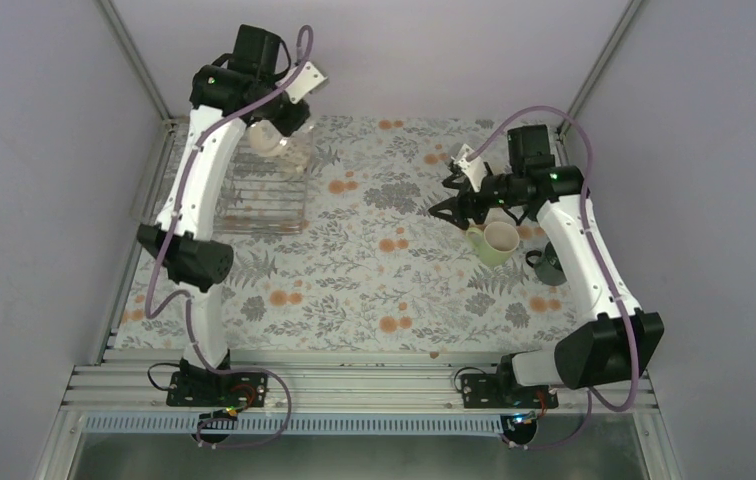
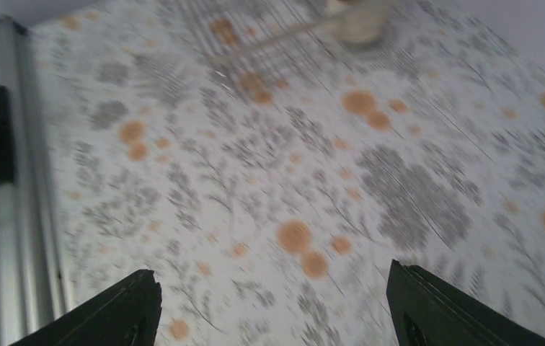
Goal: Unload the cups from the dish rack
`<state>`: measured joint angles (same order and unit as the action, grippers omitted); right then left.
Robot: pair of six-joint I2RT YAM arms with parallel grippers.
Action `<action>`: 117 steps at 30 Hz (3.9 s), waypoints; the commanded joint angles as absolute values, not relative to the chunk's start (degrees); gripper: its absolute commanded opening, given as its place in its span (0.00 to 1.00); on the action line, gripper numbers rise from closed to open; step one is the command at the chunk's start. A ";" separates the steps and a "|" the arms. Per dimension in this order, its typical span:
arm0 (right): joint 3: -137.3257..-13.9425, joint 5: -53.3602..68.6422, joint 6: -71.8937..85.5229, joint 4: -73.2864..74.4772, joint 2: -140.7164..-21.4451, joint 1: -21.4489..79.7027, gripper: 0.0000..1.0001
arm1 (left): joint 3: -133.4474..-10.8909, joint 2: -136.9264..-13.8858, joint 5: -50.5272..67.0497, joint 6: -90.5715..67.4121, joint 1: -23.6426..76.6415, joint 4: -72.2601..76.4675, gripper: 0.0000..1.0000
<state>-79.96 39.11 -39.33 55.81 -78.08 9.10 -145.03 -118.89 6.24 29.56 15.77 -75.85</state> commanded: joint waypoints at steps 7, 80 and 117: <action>-87.08 70.07 -41.91 53.19 -79.84 10.86 0.90 | -137.37 -104.88 37.43 24.44 20.22 -54.40 0.02; -99.04 33.73 -36.39 60.11 -91.28 16.41 0.03 | -126.55 -101.40 22.14 30.12 24.61 -50.99 1.00; -85.24 0.44 -34.21 63.75 -100.53 28.29 0.54 | -97.01 -98.52 -19.57 35.87 16.33 -40.31 1.00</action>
